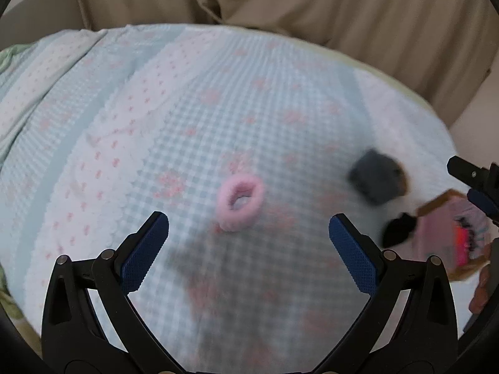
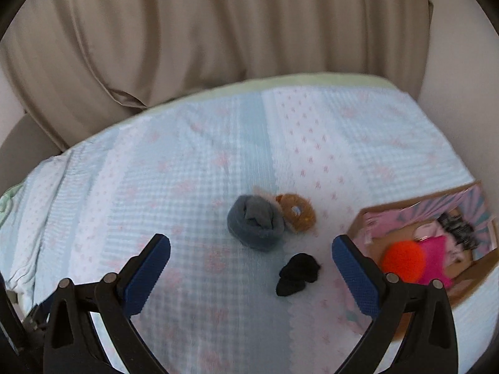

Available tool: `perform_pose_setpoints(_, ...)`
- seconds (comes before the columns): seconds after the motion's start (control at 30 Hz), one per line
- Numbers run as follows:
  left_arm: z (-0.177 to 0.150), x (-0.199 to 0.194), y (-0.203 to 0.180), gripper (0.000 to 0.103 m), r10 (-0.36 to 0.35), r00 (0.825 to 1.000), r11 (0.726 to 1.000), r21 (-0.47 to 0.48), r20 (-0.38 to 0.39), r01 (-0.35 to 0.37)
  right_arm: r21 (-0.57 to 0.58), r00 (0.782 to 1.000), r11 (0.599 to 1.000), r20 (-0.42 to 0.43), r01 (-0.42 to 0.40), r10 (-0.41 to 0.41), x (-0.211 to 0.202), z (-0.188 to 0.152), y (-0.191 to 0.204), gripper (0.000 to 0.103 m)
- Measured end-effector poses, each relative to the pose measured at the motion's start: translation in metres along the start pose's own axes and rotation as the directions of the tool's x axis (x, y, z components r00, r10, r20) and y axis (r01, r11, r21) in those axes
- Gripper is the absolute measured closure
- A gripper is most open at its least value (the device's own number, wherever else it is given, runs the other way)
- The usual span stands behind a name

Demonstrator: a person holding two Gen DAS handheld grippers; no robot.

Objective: Organize soft objects
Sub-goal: 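Move the left tool to the pink scrunchie while the right tool approaches the grey sock, then grasp the pink scrunchie with the left tool while the right tool grasps the grey sock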

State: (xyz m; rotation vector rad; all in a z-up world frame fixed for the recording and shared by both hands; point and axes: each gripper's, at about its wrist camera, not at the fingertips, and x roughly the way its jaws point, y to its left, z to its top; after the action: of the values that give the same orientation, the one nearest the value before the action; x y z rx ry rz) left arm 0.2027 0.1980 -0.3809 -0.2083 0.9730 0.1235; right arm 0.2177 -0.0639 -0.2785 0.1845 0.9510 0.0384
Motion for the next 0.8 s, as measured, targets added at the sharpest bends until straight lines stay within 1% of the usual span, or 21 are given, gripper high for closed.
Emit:
perform_pose_setpoints(0.07,-0.008,0.031,0.003,0.002,0.003,1.000,1.000,-0.017,-0.015,-0.003,0.022,1.000,1.000,-0.025,0.009,-0.008,0.032,-0.008,0.001,0.000)
perform_pose_setpoints(0.17,-0.017,0.065,0.004,0.002,0.004,1.000,0.999,-0.044,-0.031,-0.005,0.062,0.999,0.998,-0.045,0.027,-0.024,0.071,-0.017,-0.001,0.000)
perform_pose_setpoints(0.37,-0.023,0.103,0.003,0.002,0.035,0.999,0.996,-0.076,-0.032,-0.038,0.115,0.998,0.992,-0.049,0.045,-0.040,0.122,-0.023,-0.002,0.000)
perform_pose_setpoints(0.4,-0.023,0.110,0.004,0.002,0.051,0.998,0.995,-0.088,-0.034,-0.054,0.119,0.998,0.992,-0.049,0.050,-0.045,0.128,-0.023,-0.002,0.000)
perform_pose_setpoints(0.53,-0.020,0.125,0.008,0.002,0.075,0.997,0.986,-0.149,-0.034,-0.079,0.148,0.997,0.988,-0.068,0.048,-0.038,0.153,-0.022,0.000,0.000)
perform_pose_setpoints(0.6,-0.018,0.130,0.010,0.007,0.082,0.996,0.982,-0.166,-0.035,-0.087,0.162,0.997,0.986,-0.064,0.045,-0.035,0.161,-0.020,0.001,0.000)
perform_pose_setpoints(0.67,-0.013,0.134,0.009,0.019,0.111,0.993,0.981,-0.153,-0.038,-0.116,0.177,0.997,0.983,-0.065,0.043,-0.032,0.168,-0.016,0.001,0.001)
perform_pose_setpoints(0.7,-0.011,0.135,0.010,0.022,0.117,0.992,0.981,-0.152,-0.041,-0.122,0.188,0.997,0.981,-0.069,0.046,-0.034,0.171,-0.014,0.000,0.004)
perform_pose_setpoints(0.73,-0.009,0.136,0.012,0.026,0.112,0.993,0.980,-0.160,-0.042,-0.117,0.198,0.997,0.979,-0.070,0.046,-0.032,0.174,-0.013,-0.001,0.007)
perform_pose_setpoints(0.8,-0.007,0.135,0.015,0.036,0.105,0.994,0.979,-0.174,-0.040,-0.110,0.220,0.996,0.974,-0.079,0.048,-0.031,0.179,-0.010,-0.004,0.017)
